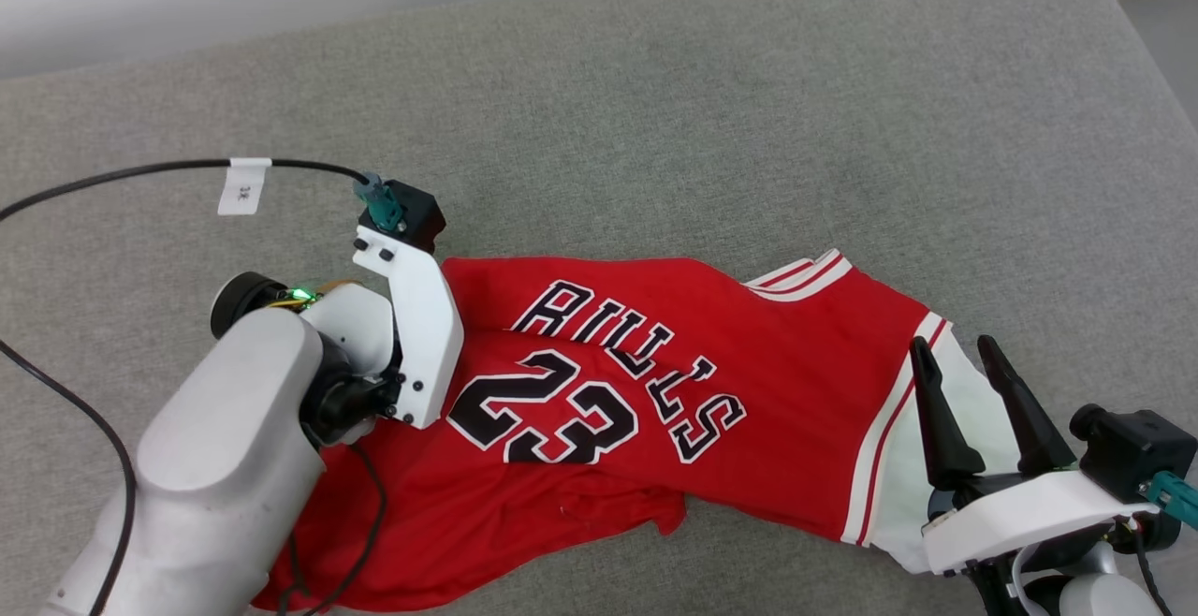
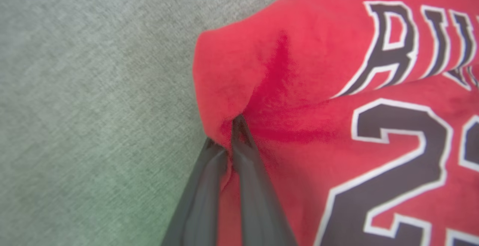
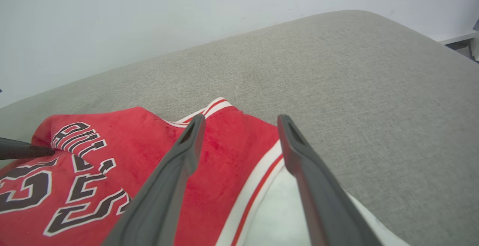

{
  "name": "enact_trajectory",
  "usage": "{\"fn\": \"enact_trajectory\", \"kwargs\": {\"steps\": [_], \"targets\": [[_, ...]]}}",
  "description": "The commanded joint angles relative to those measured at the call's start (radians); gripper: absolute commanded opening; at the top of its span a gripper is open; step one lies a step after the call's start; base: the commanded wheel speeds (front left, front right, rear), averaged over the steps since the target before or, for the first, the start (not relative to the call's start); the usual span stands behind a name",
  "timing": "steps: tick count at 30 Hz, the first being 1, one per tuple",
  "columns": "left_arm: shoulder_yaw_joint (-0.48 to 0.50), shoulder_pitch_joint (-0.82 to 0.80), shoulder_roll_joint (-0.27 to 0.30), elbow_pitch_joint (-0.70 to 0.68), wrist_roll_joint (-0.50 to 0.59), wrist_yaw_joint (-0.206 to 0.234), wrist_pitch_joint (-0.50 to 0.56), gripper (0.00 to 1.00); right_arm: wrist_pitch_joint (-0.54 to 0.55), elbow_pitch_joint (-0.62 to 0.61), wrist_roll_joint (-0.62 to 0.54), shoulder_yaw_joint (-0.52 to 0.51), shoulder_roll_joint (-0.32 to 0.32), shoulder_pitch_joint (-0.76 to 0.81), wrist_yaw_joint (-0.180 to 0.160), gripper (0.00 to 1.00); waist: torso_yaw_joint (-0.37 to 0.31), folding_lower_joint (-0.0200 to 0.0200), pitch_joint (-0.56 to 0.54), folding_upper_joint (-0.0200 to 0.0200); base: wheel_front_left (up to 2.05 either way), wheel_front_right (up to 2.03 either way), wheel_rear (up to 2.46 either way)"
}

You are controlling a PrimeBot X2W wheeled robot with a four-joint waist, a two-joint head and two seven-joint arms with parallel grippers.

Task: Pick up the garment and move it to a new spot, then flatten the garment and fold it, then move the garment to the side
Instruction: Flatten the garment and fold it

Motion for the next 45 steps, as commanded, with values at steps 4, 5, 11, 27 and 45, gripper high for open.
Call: {"fn": "enact_trajectory", "kwargs": {"steps": [4, 5, 11, 27, 45], "targets": [[-0.004, 0.012, -0.005, -0.036, 0.052, 0.027, -0.099, 0.00, -0.004, 0.014, -0.012, -0.020, 0.003, 0.010, 0.000, 1.00, 0.023, -0.0001, -0.042, -0.0001, 0.00, 0.00, 0.00], [-0.004, 0.006, -0.008, -0.052, 0.069, 0.038, -0.127, 0.00, -0.001, 0.014, -0.018, -0.025, 0.003, 0.012, 0.000, 1.00, 0.028, -0.0001, -0.053, -0.0001, 0.00, 0.00, 0.00], [-0.027, 0.020, -0.039, -0.171, 0.154, 0.090, -0.270, 0.00, 0.033, -0.005, -0.039, -0.050, 0.003, 0.040, 0.000, 1.00, 0.064, -0.0001, -0.136, -0.0001, 0.00, 0.00, 0.00], [-0.340, 0.311, -0.149, -0.346, 0.149, 0.016, -0.303, 0.00, 0.117, -0.074, -0.047, -0.087, 0.002, 0.116, 0.000, 1.00, 0.129, -0.0001, -0.242, -0.0001, 0.00, 0.00, 0.00], [-0.278, 0.404, -0.156, -0.323, 0.110, 0.069, -0.531, 1.00, 0.146, -0.091, -0.048, -0.103, 0.002, 0.167, 0.000, 1.00, 0.182, -0.0001, -0.313, -0.0001, 0.00, 0.00, 0.00]]}}
